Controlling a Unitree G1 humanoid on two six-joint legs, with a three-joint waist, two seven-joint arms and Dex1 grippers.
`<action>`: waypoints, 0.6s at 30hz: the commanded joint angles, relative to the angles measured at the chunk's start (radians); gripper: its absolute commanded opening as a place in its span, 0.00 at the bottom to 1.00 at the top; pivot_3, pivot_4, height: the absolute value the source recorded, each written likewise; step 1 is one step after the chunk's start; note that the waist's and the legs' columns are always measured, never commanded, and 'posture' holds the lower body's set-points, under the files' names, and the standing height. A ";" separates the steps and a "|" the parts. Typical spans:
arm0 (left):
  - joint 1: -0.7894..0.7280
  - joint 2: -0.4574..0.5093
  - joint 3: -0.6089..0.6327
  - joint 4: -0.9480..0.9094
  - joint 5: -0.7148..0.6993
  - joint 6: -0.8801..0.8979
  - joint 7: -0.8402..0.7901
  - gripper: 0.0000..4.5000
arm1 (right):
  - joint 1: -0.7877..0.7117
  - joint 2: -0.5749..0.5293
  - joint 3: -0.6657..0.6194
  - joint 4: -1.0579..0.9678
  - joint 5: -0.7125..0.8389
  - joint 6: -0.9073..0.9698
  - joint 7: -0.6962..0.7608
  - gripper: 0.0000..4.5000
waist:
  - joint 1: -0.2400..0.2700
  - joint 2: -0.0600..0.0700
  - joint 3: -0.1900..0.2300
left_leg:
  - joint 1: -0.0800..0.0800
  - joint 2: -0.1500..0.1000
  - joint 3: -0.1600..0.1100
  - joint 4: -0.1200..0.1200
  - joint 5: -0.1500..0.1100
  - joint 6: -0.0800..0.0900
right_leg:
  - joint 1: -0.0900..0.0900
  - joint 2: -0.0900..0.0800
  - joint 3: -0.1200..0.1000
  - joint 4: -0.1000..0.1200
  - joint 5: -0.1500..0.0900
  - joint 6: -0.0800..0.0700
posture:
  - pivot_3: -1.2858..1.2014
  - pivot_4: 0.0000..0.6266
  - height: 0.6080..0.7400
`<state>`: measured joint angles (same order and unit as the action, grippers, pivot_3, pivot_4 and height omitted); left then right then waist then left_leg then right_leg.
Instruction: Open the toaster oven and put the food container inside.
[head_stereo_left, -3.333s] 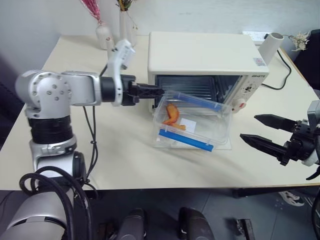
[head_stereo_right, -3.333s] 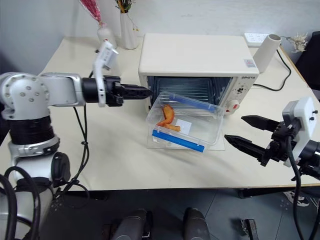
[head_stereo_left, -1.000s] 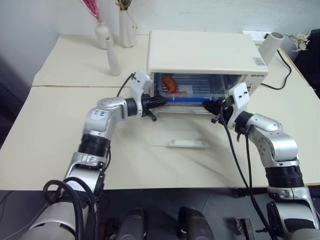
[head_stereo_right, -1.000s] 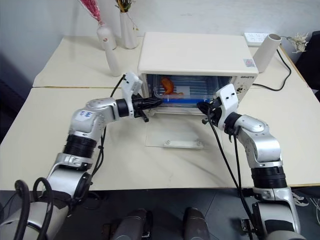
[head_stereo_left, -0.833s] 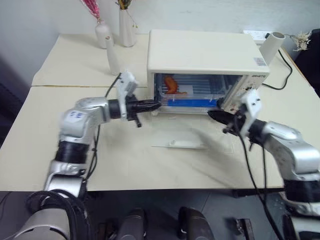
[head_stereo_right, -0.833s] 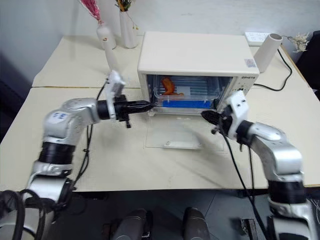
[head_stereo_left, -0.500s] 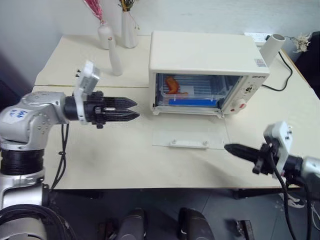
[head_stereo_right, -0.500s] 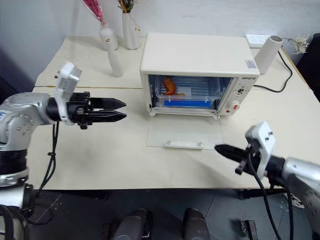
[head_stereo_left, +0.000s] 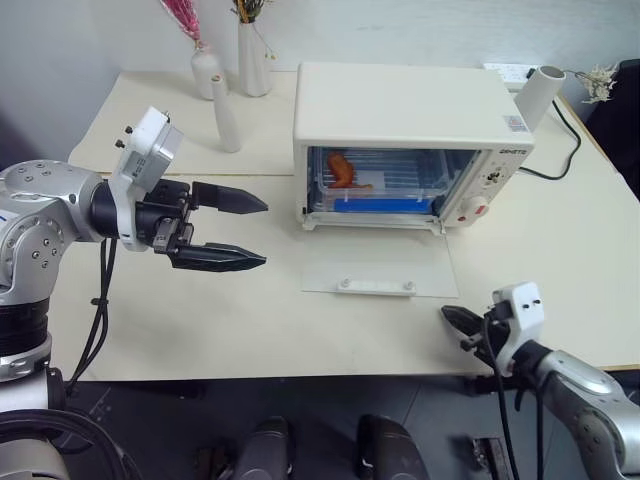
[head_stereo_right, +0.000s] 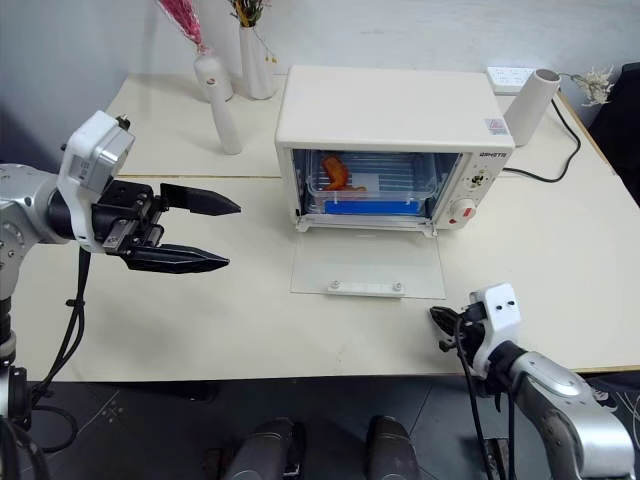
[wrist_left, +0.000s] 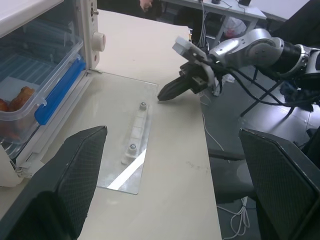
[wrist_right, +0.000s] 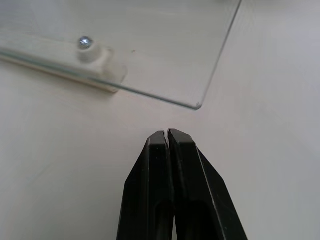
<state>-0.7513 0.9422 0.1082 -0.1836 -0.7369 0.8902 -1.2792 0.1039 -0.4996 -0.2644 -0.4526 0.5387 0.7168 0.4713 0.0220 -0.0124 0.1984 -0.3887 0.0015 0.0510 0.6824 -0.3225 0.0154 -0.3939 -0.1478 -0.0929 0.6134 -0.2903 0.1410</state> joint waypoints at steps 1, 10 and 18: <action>-0.018 0.011 0.006 -0.015 0.002 -0.029 0.005 0.99 | -0.060 0.011 0.001 0.018 -0.012 -0.043 -0.017 0.02 | 0.000 0.000 0.000 | 0.000 0.000 0.000 0.000 0.000 0.000 | 0.000 0.000 0.000 0.000 0.000 0.000 | 0.52 0.24 1.00; -0.007 0.003 0.006 0.004 0.008 -0.058 0.031 0.99 | -0.316 -0.107 -0.176 -0.044 0.217 0.080 -0.005 0.02 | 0.000 0.002 0.001 | 0.000 0.000 0.000 0.000 0.000 0.000 | -0.001 0.000 0.000 0.001 0.000 0.000 | 0.52 0.24 1.00; 0.007 0.008 0.019 0.031 0.017 -0.075 0.056 1.00 | -0.264 -0.329 -0.300 -0.020 0.387 0.180 0.207 0.31 | 0.003 0.002 0.001 | -0.002 0.000 0.006 0.000 -0.001 0.001 | 0.000 0.000 -0.002 -0.001 0.000 0.000 | 0.52 0.24 1.00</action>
<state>-0.7448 0.9379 0.0995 -0.1477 -0.7235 0.8314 -1.2289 -0.1637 -0.7808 -0.4932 -0.4602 0.8734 0.8905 0.6067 0.0252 -0.0105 0.1996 -0.3908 0.0015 0.0574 0.6823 -0.3232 0.0165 -0.3940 -0.1481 -0.0950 0.6121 -0.2903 0.1411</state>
